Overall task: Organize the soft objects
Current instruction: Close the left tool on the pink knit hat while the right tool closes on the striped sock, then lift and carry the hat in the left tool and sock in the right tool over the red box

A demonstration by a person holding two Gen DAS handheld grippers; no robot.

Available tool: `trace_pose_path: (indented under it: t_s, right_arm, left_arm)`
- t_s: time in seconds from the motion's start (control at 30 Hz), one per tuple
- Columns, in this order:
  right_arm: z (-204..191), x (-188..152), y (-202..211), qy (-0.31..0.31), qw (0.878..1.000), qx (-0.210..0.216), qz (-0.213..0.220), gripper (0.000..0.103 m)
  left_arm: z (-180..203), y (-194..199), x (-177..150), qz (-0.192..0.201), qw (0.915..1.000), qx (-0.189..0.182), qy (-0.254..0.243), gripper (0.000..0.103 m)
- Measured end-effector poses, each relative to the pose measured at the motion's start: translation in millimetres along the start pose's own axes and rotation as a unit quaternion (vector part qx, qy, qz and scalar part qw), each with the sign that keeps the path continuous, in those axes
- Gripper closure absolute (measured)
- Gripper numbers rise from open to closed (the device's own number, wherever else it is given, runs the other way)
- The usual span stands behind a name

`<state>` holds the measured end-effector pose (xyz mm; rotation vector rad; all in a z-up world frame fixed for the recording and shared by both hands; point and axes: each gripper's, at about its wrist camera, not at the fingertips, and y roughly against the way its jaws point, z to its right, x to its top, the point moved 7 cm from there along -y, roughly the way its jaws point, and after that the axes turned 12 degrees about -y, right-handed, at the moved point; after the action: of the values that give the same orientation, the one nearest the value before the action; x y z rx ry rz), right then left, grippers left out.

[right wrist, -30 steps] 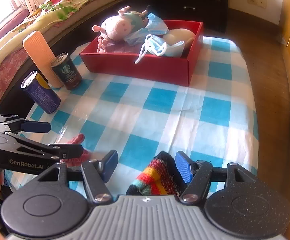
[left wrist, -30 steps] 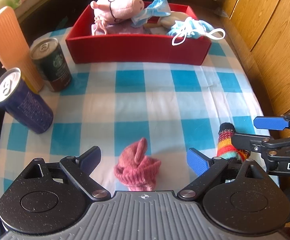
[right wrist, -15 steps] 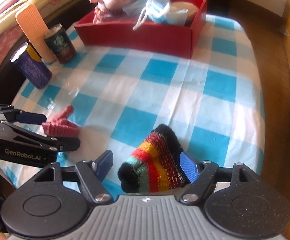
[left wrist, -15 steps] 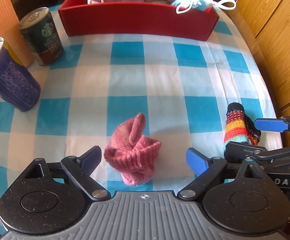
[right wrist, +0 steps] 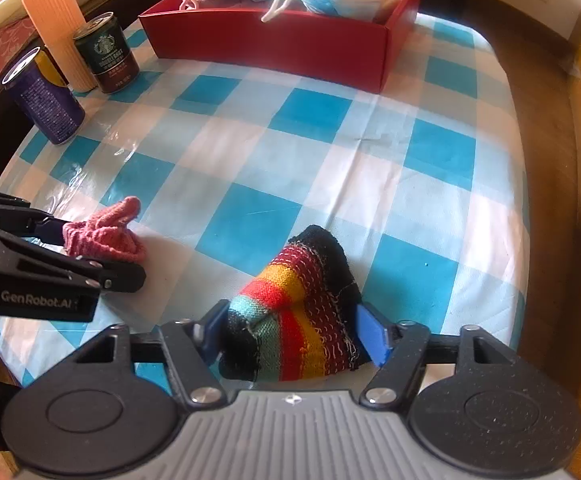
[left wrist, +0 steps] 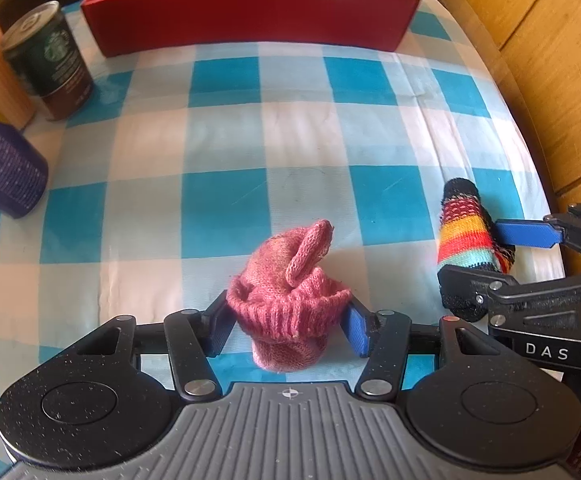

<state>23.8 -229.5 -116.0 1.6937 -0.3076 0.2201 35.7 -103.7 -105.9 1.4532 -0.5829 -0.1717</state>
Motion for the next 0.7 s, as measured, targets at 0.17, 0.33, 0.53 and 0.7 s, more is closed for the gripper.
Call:
trace_pose_path:
  t_s: [0.17,0.33,0.53,0.7]
  right_arm:
    - [-3,-2,1,0.009,1.0,0.003,0.0,0.07]
    - [-3,-1,4,0.003,1.0,0.011,0.001,0.076]
    - [-3,3,7,-0.003,1.0,0.021,0.004,0.088]
    - [-2,5,10,-0.007,0.999,0.031,0.006,0.099]
  left_arm:
    - [5,-2,0,-0.002,0.9998,0.008,-0.016,0.05]
    - [7,-1,-1,0.0,0.9996,0.014,-0.024,0.053]
    - [11,3,1,0.007,0.9988,0.027,-0.041,0.058]
    - [2,14,9,0.028,0.9988,0.028,-0.029,0.06]
